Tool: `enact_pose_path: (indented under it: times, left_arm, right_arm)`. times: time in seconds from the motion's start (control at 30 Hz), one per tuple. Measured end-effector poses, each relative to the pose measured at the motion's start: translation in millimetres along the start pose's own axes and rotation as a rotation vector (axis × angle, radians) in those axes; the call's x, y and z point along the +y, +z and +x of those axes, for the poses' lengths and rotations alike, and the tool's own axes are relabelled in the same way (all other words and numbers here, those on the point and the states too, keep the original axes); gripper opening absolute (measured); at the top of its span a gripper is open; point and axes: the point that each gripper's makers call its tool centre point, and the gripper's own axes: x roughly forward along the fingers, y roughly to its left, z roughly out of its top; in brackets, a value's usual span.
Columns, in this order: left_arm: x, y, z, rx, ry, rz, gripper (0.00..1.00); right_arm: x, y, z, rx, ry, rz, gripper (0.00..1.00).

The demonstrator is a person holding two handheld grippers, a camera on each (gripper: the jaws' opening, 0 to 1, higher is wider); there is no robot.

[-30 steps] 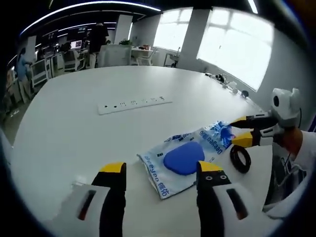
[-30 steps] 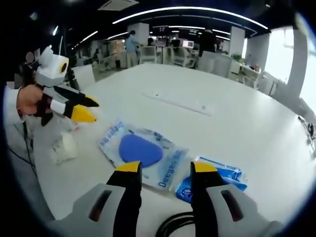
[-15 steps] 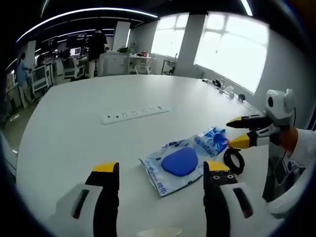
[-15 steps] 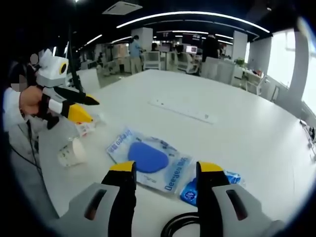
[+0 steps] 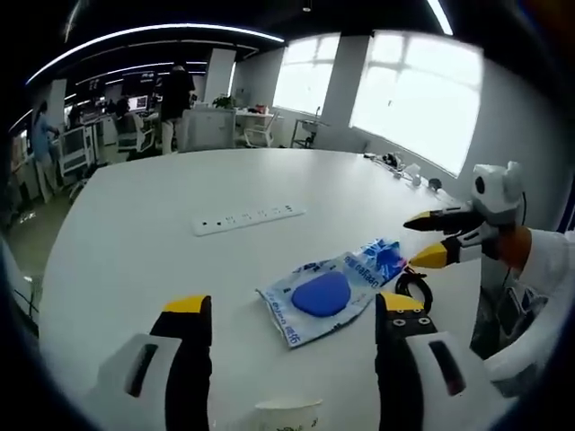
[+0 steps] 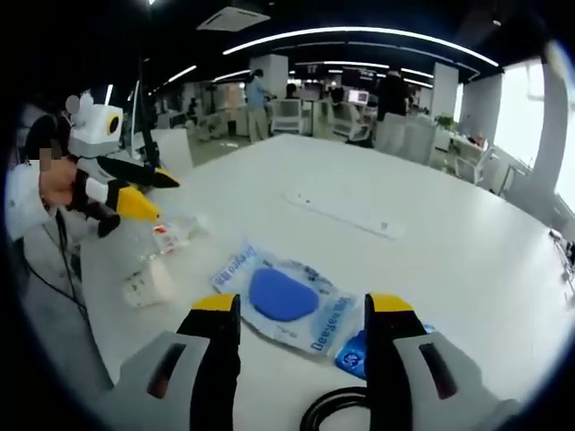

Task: Arrange the tabletop items into an orderly group along one side of the table until the central work area is clear of visible clutter.

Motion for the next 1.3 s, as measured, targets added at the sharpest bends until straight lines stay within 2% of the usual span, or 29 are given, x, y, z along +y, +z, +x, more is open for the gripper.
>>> enact_pose_path:
  times: [0.5, 0.77, 0.87, 0.97, 1.07, 1.3]
  left_arm:
    - [7.9, 12.2, -53.4, -0.058, 0.03, 0.007, 0.8]
    - [12.1, 5.0, -73.6, -0.054, 0.036, 0.017, 0.81]
    - [12.9, 1.5, -81.2, -0.054, 0.032, 0.006, 0.81]
    - [15.9, -2.8, -88.5, -0.051, 0.037, 0.004, 0.82]
    - [21.4, -6.4, -99.1, -0.056, 0.041, -0.014, 0.82]
    - [30.5, -12.2, -115.0, -0.056, 0.058, -0.02, 0.82]
  right_arm:
    - [24.1, 18.4, -13.0, -0.046, 0.069, 0.021, 0.63]
    - [35.6, 23.2, -15.3, -0.051, 0.107, 0.043, 0.68]
    - [45.3, 23.1, -14.9, -0.041, 0.147, 0.094, 0.68]
    - [49.4, 22.9, -13.3, -0.04, 0.156, 0.098, 0.68]
    - [59.4, 22.2, -10.0, -0.035, 0.19, 0.139, 0.71]
    - [74.2, 32.0, -2.4, -0.052, 0.234, 0.195, 0.7]
